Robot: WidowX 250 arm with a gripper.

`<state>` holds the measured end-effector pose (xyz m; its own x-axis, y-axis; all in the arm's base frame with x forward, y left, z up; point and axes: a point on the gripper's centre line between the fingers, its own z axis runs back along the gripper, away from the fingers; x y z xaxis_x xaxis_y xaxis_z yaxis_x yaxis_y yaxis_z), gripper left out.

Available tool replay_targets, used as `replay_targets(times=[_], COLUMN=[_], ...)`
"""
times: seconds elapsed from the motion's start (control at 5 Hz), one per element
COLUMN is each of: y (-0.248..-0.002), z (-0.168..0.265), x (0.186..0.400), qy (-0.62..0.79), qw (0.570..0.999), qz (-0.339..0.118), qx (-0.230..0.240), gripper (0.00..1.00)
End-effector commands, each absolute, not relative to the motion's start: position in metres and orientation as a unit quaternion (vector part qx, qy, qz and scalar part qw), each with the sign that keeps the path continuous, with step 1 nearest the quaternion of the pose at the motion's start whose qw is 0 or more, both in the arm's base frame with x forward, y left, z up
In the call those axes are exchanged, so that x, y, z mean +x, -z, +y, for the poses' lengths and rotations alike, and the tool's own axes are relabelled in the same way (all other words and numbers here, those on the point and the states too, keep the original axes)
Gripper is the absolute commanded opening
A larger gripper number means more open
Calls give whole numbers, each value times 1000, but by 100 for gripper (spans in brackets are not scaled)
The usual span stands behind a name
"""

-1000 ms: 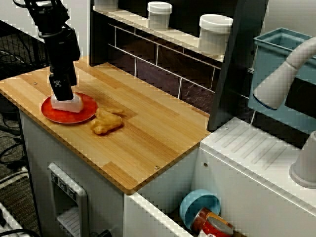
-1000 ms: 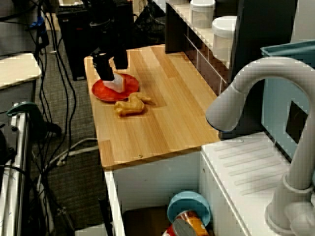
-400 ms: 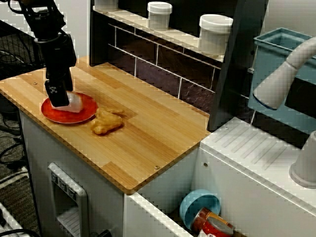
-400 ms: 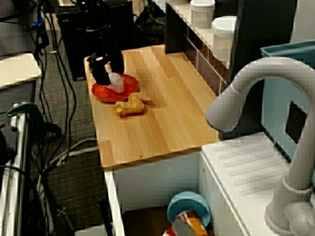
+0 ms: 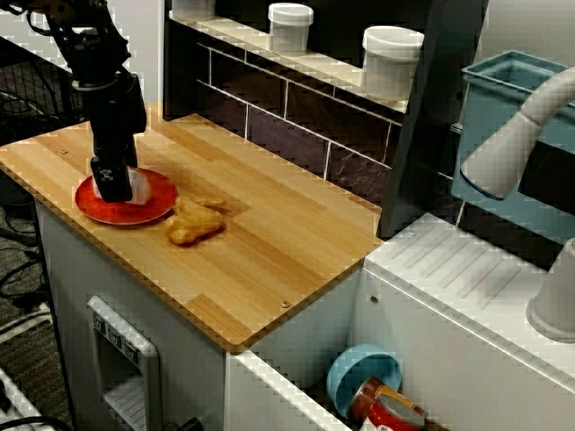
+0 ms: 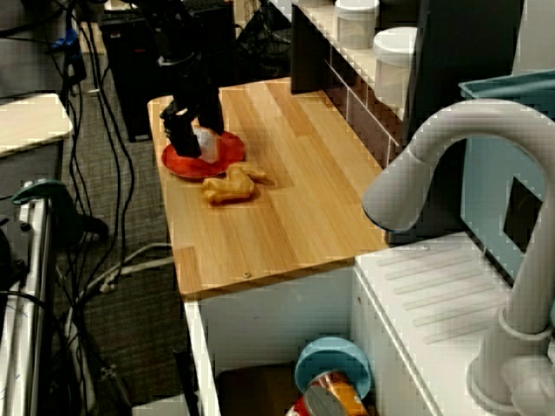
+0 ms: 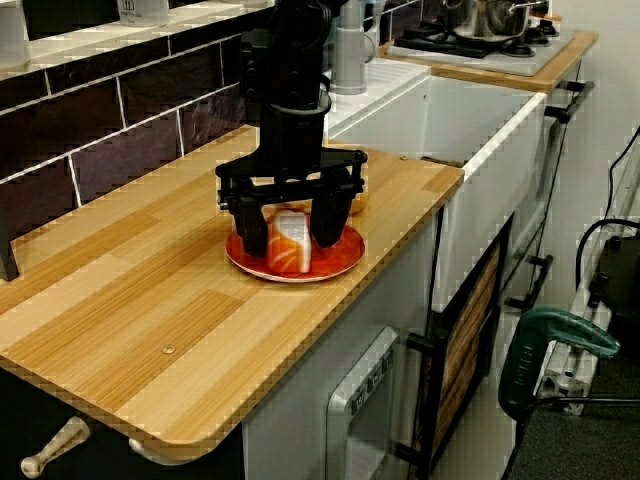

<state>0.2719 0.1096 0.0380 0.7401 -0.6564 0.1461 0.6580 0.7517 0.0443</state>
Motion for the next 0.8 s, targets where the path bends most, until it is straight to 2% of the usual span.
replay_targets(times=[0.0,0.4,0.6], y=[-53,-76,-86], z=[103,98,87], x=[269,277,289], qy=[357,379,398], qw=[931,922,913], qz=[-79,-80,-82], qx=[4,-29,-39], gripper=[0,0,0])
